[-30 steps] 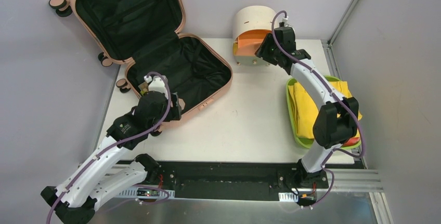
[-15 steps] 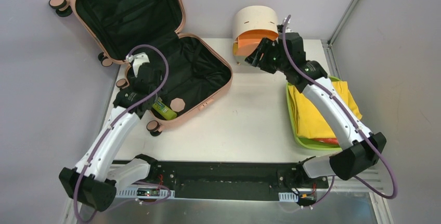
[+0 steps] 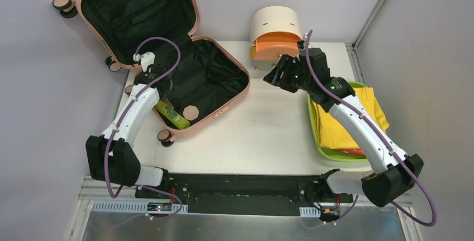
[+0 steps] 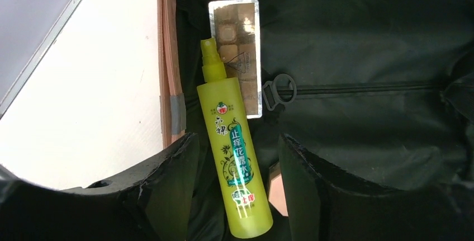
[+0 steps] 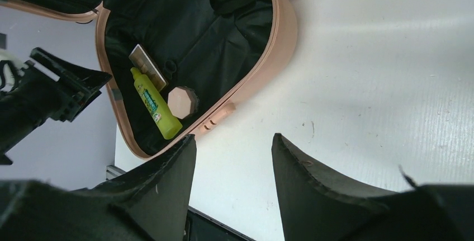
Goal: Open, take out, and arrange the luggage
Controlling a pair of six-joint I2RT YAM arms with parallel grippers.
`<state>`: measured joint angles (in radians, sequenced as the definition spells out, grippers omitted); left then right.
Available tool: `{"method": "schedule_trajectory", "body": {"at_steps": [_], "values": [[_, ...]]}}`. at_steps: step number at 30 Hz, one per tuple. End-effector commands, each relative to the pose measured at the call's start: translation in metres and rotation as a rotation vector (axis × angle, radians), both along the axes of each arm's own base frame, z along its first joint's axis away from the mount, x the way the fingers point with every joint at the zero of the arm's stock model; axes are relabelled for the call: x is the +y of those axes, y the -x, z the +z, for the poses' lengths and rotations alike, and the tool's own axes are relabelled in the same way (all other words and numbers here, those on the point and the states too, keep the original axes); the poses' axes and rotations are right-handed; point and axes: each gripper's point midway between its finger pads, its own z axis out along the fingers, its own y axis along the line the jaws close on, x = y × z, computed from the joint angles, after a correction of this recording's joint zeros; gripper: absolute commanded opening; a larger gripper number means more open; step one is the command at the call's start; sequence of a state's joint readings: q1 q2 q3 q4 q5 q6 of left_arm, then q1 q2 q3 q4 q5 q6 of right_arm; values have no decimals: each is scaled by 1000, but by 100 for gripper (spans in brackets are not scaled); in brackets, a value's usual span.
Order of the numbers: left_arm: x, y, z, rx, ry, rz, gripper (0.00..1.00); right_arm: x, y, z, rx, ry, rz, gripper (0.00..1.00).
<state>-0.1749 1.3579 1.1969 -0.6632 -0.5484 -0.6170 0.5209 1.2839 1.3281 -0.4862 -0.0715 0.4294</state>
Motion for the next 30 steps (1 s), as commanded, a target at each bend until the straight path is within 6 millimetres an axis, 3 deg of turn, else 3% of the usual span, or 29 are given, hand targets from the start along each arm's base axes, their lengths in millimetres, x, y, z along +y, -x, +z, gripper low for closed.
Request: {"method": "schedule_trajectory", "body": {"at_steps": [1,7,12,19,25,30], "values": [[10,-17,-4,13,-17,70,56,-1,8,22,-61,-40,9,55],[19,-55,-19,74,-15,82,58,-2,16,27,-71,-50,20,55],[28,-78,-46,135,2,107,63,-6,20,27,-81,-45,20,55],[52,-81,-74,206,-22,174,73,-11,21,27,-95,-21,17,55],[56,-85,-96,236,115,186,72,-9,23,34,-114,-38,29,55],[58,-74,-114,280,202,211,70,-9,23,38,-127,-44,26,55]]}}
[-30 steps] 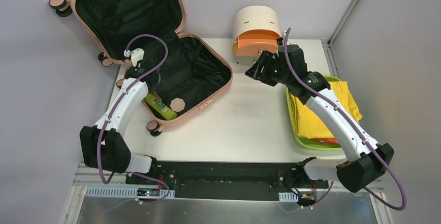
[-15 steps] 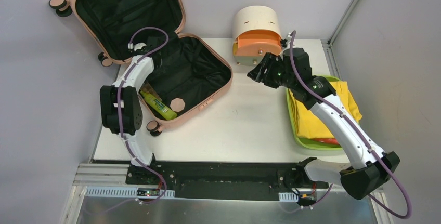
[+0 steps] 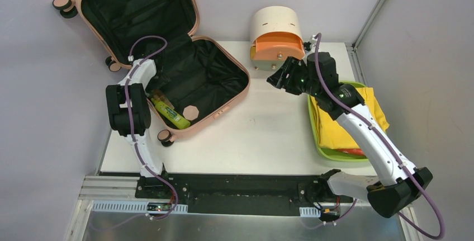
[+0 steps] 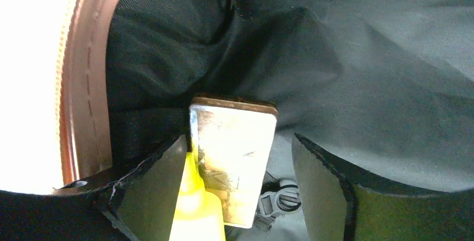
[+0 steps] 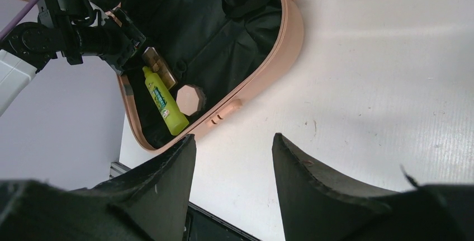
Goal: Open, take out, and arrange the luggage
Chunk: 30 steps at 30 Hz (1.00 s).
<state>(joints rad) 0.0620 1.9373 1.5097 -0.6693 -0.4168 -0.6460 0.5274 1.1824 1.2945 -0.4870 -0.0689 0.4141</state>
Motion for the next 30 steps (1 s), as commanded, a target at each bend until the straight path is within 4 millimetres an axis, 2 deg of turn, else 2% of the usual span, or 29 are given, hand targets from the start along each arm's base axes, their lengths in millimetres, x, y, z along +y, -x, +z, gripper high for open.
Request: {"method": "schedule_trajectory", "body": {"at_steps": [1,6,13,17,23,27,30], "values": [[-3,5,-6,14,84,23,71,-1,4,19,-64,-23,13,55],[-7,2,-15,37,137,-3,70,-2,4,21,-72,-27,6,55],[-17,-5,-23,56,197,-64,61,-6,10,25,-83,-38,0,56],[-17,-4,-20,54,194,-78,50,-8,11,27,-91,-45,-12,56],[-17,-5,2,25,175,-146,33,-9,12,24,-79,-49,-18,56],[-21,-9,29,-40,183,-189,30,-7,11,23,-80,-70,-23,56],[-36,-17,51,-105,231,-246,29,-10,3,18,-70,-91,-82,55]]}}
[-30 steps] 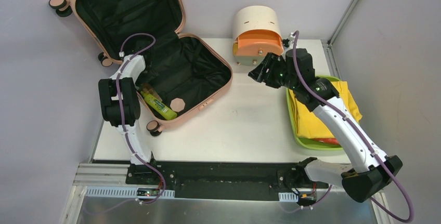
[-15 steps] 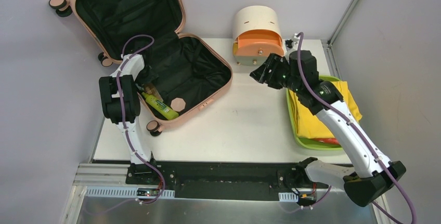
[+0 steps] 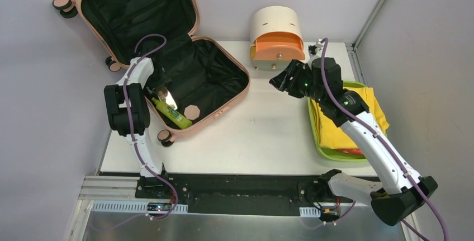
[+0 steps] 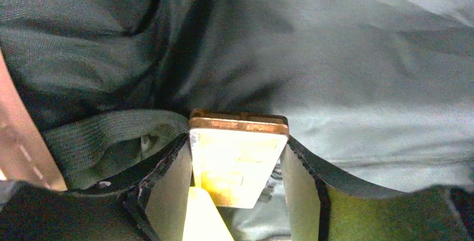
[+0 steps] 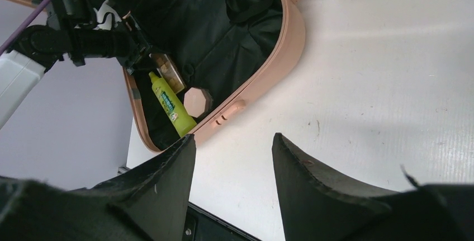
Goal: Open, take out, and arrange the luggage
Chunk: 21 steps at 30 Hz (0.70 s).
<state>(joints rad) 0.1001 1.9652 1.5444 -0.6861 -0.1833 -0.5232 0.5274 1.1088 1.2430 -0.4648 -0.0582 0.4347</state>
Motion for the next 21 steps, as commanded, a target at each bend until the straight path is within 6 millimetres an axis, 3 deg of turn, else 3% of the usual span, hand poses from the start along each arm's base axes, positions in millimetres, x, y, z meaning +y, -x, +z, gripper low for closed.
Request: {"method": "schedule_trajectory", "body": {"at_steps": [1,5,9,15,21], "values": [[-20,-15,69,-167,77,-98,29,-6,-12,7,-33,-58,-103,55],[-35,-16,95,-237,116,-141,28,-2,-17,1,-21,-80,-114,55],[-49,-15,115,-287,157,-178,28,16,-22,2,-15,-138,-59,55],[-90,-3,138,-342,286,-245,27,64,-29,12,-97,-231,121,54],[-134,23,168,-400,380,-322,28,116,-35,-2,-63,-180,157,63]]}}
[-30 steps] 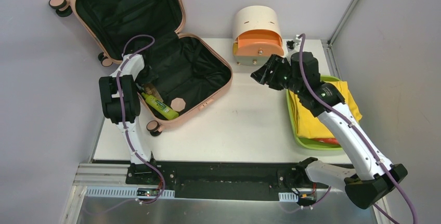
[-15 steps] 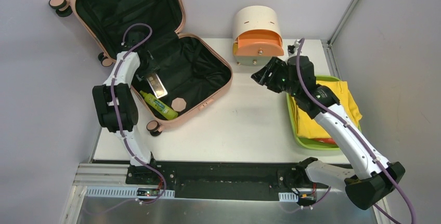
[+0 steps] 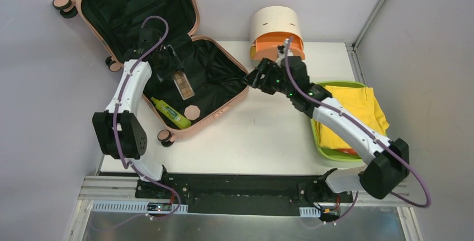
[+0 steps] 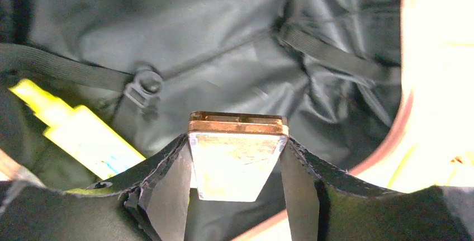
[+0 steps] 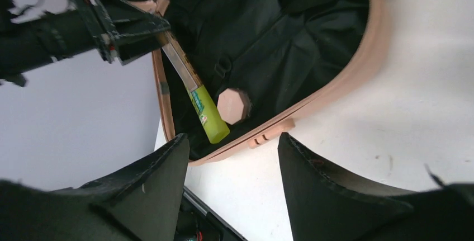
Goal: Open, take out, and arrange the luggage
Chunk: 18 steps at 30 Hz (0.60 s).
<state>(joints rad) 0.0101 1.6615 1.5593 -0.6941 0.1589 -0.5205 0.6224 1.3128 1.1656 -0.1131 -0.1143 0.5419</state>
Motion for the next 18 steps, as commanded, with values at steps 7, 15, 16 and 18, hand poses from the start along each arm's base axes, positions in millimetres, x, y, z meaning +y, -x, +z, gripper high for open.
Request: {"method": "schedule_trajectory", "body": {"at_steps": [7,15,16,18], "values": [[-90,52,71,-136,171,-198,29,99,-3,3,-43,-45,108,59],[-100,75,81,-162,178,-215,29,131,8,-8,-27,-66,189,54],[-102,76,80,-160,182,-216,29,135,10,-9,-25,-67,203,53],[-104,78,81,-158,190,-220,29,141,14,-12,-20,-65,232,53]]}}
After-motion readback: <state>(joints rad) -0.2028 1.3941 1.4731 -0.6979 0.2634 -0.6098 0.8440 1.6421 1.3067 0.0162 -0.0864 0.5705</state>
